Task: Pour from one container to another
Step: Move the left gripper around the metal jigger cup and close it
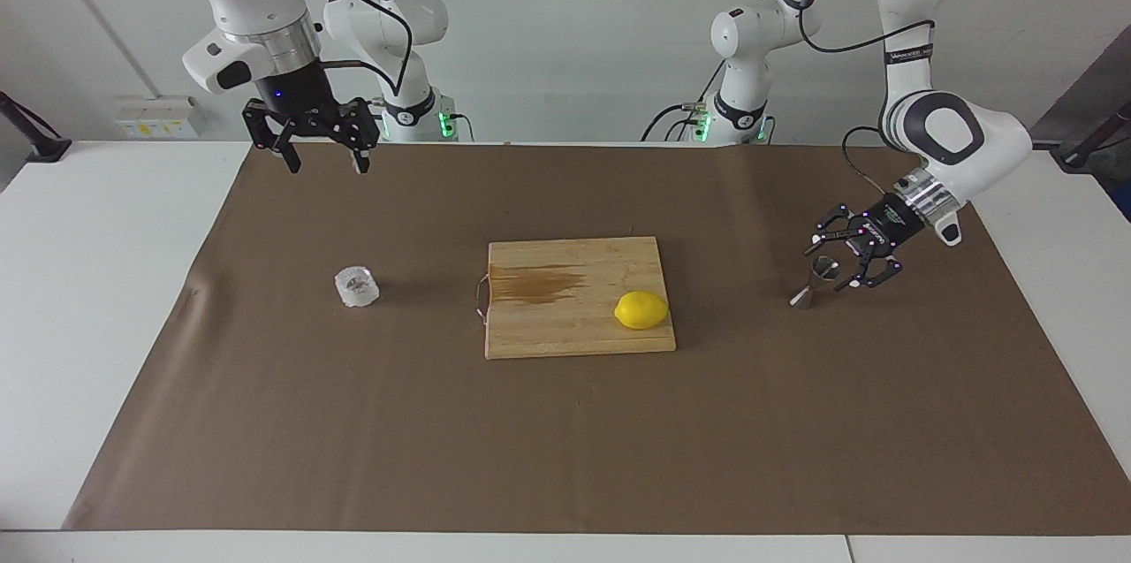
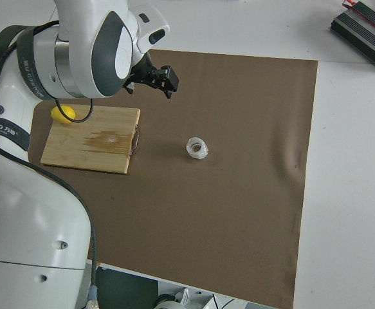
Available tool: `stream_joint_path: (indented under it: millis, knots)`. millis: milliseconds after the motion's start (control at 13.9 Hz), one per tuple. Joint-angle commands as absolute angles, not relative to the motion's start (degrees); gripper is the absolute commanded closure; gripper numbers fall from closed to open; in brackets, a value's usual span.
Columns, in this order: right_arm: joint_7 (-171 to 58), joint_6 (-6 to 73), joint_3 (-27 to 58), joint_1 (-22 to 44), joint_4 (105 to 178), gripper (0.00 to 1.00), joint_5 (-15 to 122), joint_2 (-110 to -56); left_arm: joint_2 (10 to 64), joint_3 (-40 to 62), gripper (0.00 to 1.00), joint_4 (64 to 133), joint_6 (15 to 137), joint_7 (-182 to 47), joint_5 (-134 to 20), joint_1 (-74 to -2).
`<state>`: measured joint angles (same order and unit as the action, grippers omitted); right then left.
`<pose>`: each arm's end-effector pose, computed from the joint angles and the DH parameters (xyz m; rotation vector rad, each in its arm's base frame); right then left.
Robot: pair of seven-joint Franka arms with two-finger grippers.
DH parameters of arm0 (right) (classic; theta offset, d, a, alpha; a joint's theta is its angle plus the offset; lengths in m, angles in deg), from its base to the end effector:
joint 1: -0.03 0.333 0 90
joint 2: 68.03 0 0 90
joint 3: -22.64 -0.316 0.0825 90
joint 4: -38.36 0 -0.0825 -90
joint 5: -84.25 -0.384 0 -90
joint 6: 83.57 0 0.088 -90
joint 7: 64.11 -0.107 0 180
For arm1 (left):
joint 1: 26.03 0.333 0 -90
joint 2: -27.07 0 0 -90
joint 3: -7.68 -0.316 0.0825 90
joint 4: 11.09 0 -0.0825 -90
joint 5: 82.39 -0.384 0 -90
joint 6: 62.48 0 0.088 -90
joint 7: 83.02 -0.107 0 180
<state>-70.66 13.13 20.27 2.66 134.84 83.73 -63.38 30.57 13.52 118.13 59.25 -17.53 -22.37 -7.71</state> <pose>0.5376 0.0488 0.6257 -3.1243 0.0433 -0.1312 0.5169 0.0749 0.3385 1.2576 2.0394 -0.6667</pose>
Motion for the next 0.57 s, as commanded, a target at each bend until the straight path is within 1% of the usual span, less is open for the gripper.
stream_joint_path:
  millis: [0, 72, 144, 216, 503]
  knots:
    - [-69.65, 13.90, 20.18, 2.14, 136.45, 0.00, 83.90, -62.05, 28.74, 13.22, 0.58, 120.13, 60.30, -18.51, -20.95, -8.01]
    - [-69.65, 13.90, 20.18, 2.14, 136.45, 0.00, 83.81, -62.05, 28.74, 13.30, 0.78, 120.13, 60.56, -18.51, -20.95, -8.27]
    - [-69.65, 13.90, 20.18, 2.14, 136.45, 0.00, 83.89, -62.05, 28.82, 13.22, 0.95, 120.04, 60.57, -18.51, -20.95, -8.54]
    - [-69.65, 13.90, 20.18, 2.14, 136.45, 0.00, 83.90, -62.05, 28.83, 13.30, 1.00, 119.95, 60.83, -18.51, -20.95, -8.63]
    - [-69.65, 13.90, 20.18, 2.14, 136.45, 0.00, 83.81, -62.05, 29.00, 13.31, 1.00, 119.51, 60.83, -18.25, -20.95, -8.63]
